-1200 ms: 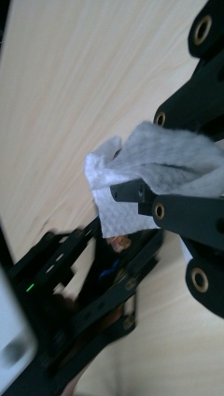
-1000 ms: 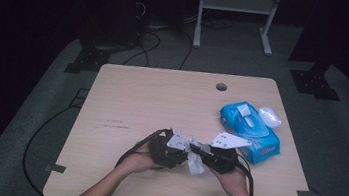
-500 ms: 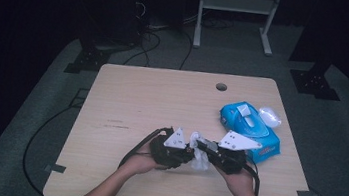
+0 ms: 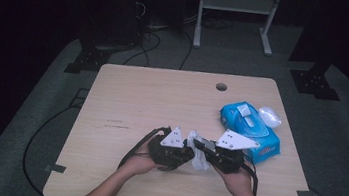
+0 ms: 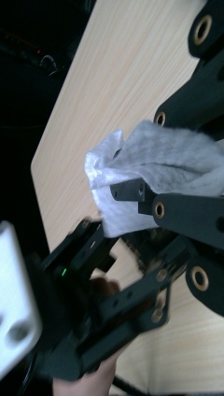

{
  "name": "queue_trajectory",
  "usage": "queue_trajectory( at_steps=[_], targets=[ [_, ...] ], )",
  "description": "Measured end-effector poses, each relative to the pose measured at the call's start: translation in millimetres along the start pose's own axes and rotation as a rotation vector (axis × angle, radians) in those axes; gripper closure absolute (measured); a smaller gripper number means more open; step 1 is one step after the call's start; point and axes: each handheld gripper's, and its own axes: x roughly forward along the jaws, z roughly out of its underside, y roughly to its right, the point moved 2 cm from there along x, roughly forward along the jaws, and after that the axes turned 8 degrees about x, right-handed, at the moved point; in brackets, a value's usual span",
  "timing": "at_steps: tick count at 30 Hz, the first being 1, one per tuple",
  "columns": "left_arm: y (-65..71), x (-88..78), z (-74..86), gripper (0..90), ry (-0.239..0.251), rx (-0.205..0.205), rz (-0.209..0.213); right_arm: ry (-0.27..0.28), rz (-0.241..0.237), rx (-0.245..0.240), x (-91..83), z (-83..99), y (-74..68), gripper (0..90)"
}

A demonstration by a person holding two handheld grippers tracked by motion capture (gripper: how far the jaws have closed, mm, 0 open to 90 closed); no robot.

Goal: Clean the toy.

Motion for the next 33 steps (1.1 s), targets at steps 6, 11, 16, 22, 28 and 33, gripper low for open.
queue_trajectory(
  at_steps=[6,11,16,22,28,33],
  targets=[
    [0.2,-2.0,-0.2,57.1,0.008,0.004,0.010,-0.015,0.024,0.036,-0.8,8.4,9.1,83.1],
    [-0.4,-4.7,-1.7,57.1,0.035,-0.007,0.007,0.022,0.012,-0.048,-2.9,-6.6,-10.3,83.1],
    [-3.1,-12.9,-0.5,57.1,0.074,-0.028,0.013,-0.016,0.037,0.023,-0.9,7.6,8.3,83.1],
    [-0.9,-8.8,-1.0,57.0,0.071,-0.025,0.010,0.025,0.012,0.039,-4.1,0.0,4.4,83.1],
    [-4.9,-14.6,0.0,57.1,0.091,-0.037,0.007,-0.010,0.031,0.066,0.6,10.5,10.2,83.1],
    [-4.0,-12.9,1.5,57.0,0.079,-0.036,0.007,-0.001,0.025,0.077,2.4,9.0,8.9,83.1]
  ],
)
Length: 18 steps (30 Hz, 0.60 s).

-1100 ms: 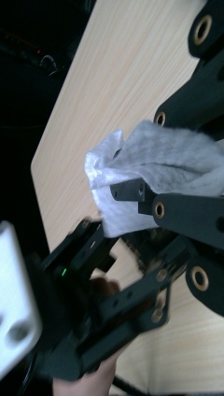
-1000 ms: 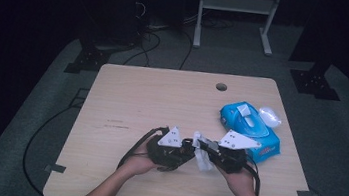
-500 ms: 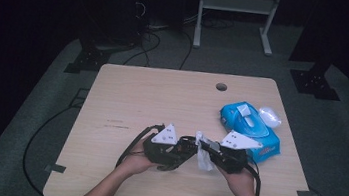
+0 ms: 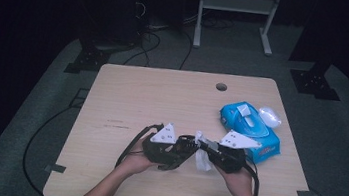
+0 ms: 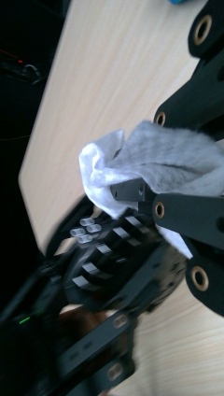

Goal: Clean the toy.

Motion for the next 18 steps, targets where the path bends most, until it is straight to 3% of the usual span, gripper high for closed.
queue_trajectory(
  at_steps=[3,9,14,18],
  targets=[
    [-0.8,-0.8,-0.2,57.0,0.012,-0.005,0.001,0.016,-0.014,-0.003,-1.8,-4.1,-1.2,83.1],
    [-2.9,-3.4,0.2,57.0,0.015,-0.009,0.001,-0.024,-0.014,0.034,3.8,6.4,5.5,83.0],
    [-2.9,-2.3,-0.2,57.0,0.016,-0.010,0.000,0.009,-0.021,0.006,-0.2,-3.7,0.2,83.0],
    [-3.4,-2.4,0.0,57.0,0.010,-0.015,-0.002,-0.026,-0.019,0.029,5.7,6.8,6.5,83.0]
  ],
)
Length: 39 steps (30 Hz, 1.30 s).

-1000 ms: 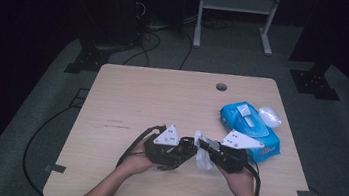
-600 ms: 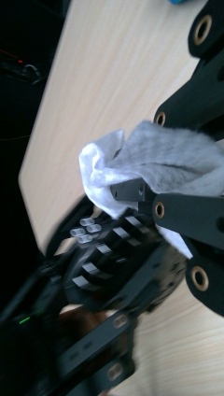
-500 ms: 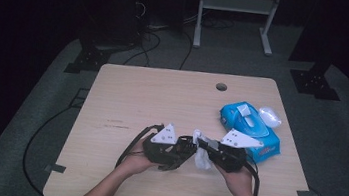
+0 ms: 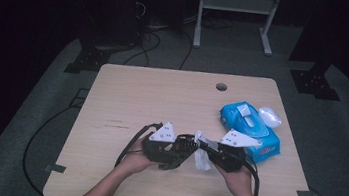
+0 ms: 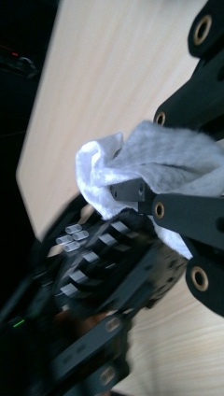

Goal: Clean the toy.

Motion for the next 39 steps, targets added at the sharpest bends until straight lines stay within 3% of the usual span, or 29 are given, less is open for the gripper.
queue_trajectory(
  at_steps=[3,9,11,15,17,20,23,26,29,31,34,39],
  targets=[
    [0.4,1.5,2.9,57.0,-0.012,-0.001,0.000,-0.022,-0.017,0.034,3.6,4.5,3.4,82.9],
    [1.9,7.8,5.1,57.0,-0.039,0.013,0.007,0.025,-0.028,0.014,-3.2,-6.8,-3.8,82.9],
    [2.2,8.2,4.5,57.0,-0.037,0.012,0.007,0.016,-0.018,0.002,-2.2,-4.5,-3.4,82.9],
    [1.5,8.1,4.8,57.0,-0.036,0.008,0.006,-0.041,0.003,0.025,2.4,5.4,5.7,82.9],
    [1.2,9.5,4.8,57.0,-0.044,0.009,0.007,-0.029,-0.003,0.041,0.7,5.2,6.9,83.0],
    [1.3,12.0,4.1,57.0,-0.043,0.004,0.012,0.024,-0.020,0.013,-6.9,-6.2,0.2,82.9],
    [1.5,12.5,3.7,57.0,-0.037,-0.001,0.017,0.033,-0.032,-0.020,-9.6,-10.9,-4.8,82.9],
    [1.0,12.9,4.8,57.0,-0.052,0.008,0.016,0.006,-0.034,0.010,-5.5,-2.6,-1.8,83.0],
    [-1.6,11.6,6.2,57.0,-0.044,-0.009,0.020,-0.062,-0.011,0.020,-0.2,5.9,6.5,82.8],
    [-3.7,12.5,6.5,56.9,-0.042,-0.015,0.027,-0.070,-0.001,0.031,0.4,8.8,10.3,82.9],
    [-7.7,16.0,5.1,56.9,-0.068,-0.030,0.051,-0.044,-0.001,0.028,-4.7,3.2,10.3,82.9],
    [-9.4,25.6,-2.4,56.8,-0.137,-0.017,0.075,-0.043,0.009,0.027,-5.9,3.4,12.5,82.9]
  ],
)
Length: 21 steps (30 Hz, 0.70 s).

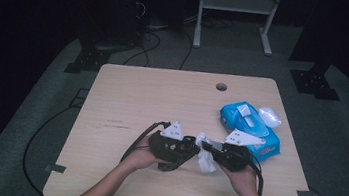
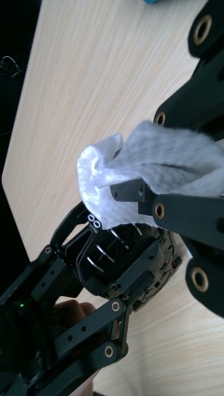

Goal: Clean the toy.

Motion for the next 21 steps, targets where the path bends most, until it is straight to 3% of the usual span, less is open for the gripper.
queue_trajectory(
  at_steps=[9,18,20,21],
  targets=[
    [-0.1,21.1,-0.6,56.8,-0.150,0.010,0.018,0.002,0.020,0.017,-3.0,3.2,9.9,82.8],
    [0.8,25.7,10.8,56.7,-0.203,-0.007,0.026,-0.025,0.008,0.016,1.9,6.1,6.9,82.7],
    [0.6,23.6,12.9,56.4,-0.184,-0.017,0.029,-0.035,0.002,0.010,4.1,6.4,4.4,82.7],
    [0.4,21.0,13.0,55.8,-0.152,-0.033,0.037,-0.039,-0.003,0.009,5.5,6.6,3.0,82.7]
  ],
)
